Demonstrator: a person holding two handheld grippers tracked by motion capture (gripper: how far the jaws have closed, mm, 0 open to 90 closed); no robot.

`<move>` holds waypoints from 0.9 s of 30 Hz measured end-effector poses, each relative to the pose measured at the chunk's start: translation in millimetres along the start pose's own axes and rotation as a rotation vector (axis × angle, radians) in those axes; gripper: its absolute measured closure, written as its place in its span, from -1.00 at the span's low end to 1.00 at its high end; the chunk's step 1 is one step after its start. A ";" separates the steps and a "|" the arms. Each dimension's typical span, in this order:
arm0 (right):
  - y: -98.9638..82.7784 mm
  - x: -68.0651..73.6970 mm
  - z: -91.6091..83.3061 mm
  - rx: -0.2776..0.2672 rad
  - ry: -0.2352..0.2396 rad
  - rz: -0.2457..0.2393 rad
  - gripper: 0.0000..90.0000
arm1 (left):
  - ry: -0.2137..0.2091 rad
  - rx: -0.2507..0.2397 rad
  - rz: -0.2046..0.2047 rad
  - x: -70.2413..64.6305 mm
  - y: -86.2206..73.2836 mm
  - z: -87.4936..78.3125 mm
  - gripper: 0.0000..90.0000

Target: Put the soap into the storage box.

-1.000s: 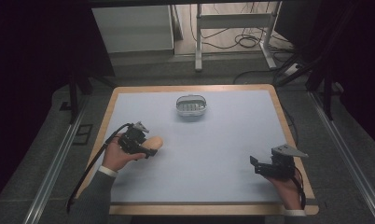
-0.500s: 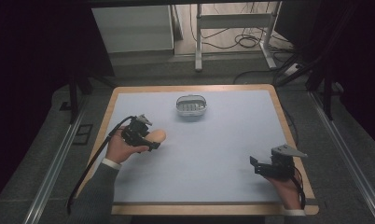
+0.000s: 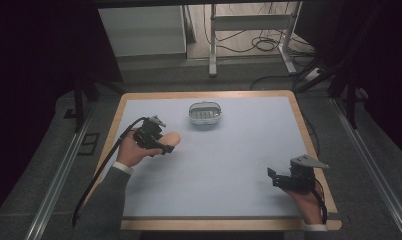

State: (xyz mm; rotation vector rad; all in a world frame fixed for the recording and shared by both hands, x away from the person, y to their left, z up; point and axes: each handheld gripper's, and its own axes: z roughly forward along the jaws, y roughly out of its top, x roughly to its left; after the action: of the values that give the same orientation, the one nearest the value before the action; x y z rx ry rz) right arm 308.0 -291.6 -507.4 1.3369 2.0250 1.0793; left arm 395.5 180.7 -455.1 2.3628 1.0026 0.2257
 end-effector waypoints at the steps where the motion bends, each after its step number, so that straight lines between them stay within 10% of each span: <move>1: -0.1 0.0 0.1 0.001 0.000 0.001 -0.84 | 0.002 0.000 0.001 0.6 1.8 0.5 -0.27; 27: -1.4 -0.7 2.3 0.009 0.002 -0.005 -0.84 | 0.001 -0.015 0.015 25.5 61.2 11.7 -0.27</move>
State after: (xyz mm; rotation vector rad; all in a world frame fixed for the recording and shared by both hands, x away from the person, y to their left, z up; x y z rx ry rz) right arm 309.2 -291.7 -509.9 1.3358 2.0356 1.0706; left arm 455.2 159.1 -432.5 2.3571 0.9808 0.2396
